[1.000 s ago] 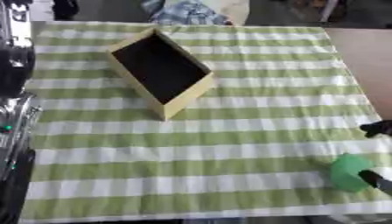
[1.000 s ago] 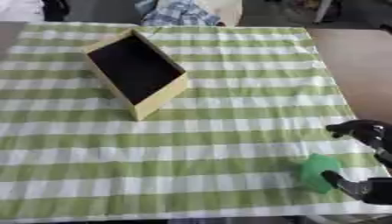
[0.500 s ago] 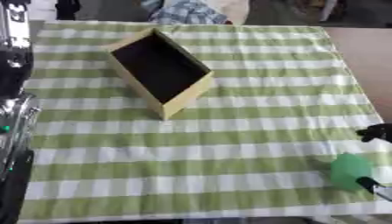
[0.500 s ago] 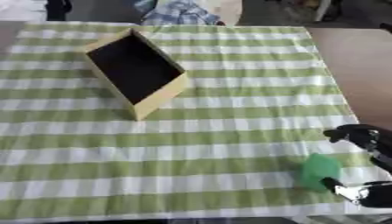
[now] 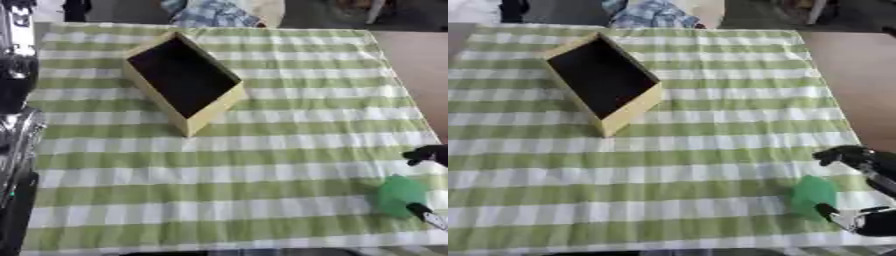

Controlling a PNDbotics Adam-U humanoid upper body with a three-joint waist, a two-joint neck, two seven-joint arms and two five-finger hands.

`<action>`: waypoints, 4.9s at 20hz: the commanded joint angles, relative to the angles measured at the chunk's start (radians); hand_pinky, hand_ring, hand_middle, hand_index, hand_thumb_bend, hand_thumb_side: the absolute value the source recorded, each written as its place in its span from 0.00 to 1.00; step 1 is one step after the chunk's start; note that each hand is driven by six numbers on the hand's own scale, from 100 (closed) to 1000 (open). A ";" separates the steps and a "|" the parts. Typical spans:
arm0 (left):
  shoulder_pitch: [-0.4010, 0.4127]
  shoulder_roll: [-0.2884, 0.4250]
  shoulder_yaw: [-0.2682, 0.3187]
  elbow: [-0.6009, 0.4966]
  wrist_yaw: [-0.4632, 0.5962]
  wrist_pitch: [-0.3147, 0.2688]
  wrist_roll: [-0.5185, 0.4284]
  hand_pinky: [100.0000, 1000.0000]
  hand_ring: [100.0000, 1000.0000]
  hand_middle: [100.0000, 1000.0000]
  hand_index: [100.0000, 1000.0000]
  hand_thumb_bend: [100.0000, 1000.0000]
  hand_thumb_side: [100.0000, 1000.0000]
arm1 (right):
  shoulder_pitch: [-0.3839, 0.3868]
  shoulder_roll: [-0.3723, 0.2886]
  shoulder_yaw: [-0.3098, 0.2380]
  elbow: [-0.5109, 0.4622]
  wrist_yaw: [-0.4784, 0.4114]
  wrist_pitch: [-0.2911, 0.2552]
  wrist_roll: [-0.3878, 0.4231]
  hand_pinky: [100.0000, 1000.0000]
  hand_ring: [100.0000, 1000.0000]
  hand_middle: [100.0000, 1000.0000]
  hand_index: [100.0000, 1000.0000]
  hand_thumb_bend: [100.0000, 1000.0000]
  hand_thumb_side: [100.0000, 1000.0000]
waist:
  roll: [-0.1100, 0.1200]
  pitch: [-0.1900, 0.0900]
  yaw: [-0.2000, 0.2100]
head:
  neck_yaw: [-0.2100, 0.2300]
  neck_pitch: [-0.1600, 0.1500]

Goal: Pick up objects on the table and place them in the box.

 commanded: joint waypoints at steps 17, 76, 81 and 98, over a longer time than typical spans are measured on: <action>-0.011 0.005 0.001 -0.014 0.007 -0.002 -0.007 0.48 0.57 0.52 0.69 0.00 0.52 | -0.008 -0.030 0.001 0.005 -0.064 0.106 0.059 0.94 0.95 0.77 0.93 0.21 0.33 | 0.001 -0.002 0.001 | -0.010 -0.001; -0.027 -0.018 -0.010 -0.014 0.020 0.000 -0.023 0.48 0.57 0.52 0.69 0.00 0.52 | -0.591 -0.209 0.104 0.036 -0.209 0.150 0.048 0.81 0.62 0.23 0.58 0.00 0.04 | -0.017 0.000 0.079 | -0.037 -0.024; -0.033 -0.022 -0.012 -0.014 0.024 0.000 -0.026 0.48 0.57 0.52 0.69 0.00 0.52 | -0.767 -0.165 0.145 0.165 -0.210 0.104 0.097 0.77 0.60 0.23 0.58 0.00 0.04 | -0.019 0.003 0.099 | -0.045 -0.032; -0.065 -0.038 -0.022 -0.014 0.039 -0.004 -0.040 0.48 0.57 0.52 0.69 0.00 0.52 | -1.217 0.199 0.230 0.608 -0.101 -0.024 0.257 0.68 0.55 0.23 0.58 0.00 0.11 | -0.023 0.026 0.158 | -0.112 -0.056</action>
